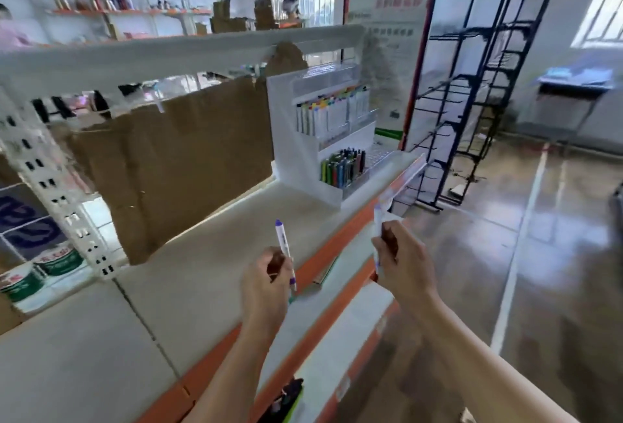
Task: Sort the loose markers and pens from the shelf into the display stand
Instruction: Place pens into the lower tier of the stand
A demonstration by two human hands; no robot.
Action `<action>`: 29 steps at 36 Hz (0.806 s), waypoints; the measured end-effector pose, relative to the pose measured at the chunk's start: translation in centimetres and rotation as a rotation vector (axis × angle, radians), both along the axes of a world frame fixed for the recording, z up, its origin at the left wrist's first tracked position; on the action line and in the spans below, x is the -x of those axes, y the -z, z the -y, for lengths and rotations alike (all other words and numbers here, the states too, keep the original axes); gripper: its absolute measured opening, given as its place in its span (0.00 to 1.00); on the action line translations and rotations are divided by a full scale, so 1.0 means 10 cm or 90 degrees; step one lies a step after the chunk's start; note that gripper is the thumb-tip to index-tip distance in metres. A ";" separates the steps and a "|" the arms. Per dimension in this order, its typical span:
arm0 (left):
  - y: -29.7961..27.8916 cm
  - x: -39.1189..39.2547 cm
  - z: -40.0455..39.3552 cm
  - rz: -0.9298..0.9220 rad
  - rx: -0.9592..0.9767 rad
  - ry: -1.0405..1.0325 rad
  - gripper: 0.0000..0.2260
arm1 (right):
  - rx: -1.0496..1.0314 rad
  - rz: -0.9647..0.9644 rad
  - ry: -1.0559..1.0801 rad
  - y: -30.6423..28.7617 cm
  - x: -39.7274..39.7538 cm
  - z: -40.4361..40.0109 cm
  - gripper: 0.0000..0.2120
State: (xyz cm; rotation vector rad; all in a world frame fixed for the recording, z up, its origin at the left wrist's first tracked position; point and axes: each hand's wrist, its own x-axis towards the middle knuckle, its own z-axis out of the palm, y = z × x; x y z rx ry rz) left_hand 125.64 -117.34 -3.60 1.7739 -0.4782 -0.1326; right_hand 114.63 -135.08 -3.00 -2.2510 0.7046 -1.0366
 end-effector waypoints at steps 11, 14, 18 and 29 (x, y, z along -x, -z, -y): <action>-0.09 0.24 1.01 0.032 0.009 0.042 0.04 | -0.033 0.015 0.024 0.11 0.23 0.95 0.08; -0.07 0.16 1.27 0.023 0.010 0.052 0.04 | -0.034 0.029 0.023 0.12 0.21 1.17 0.06; -0.08 0.00 1.63 0.048 0.005 0.064 0.05 | -0.020 0.024 0.027 0.10 0.09 1.48 0.07; -0.33 -0.65 2.54 0.058 0.060 0.083 0.05 | 0.012 0.007 0.077 -0.10 -0.67 2.36 0.12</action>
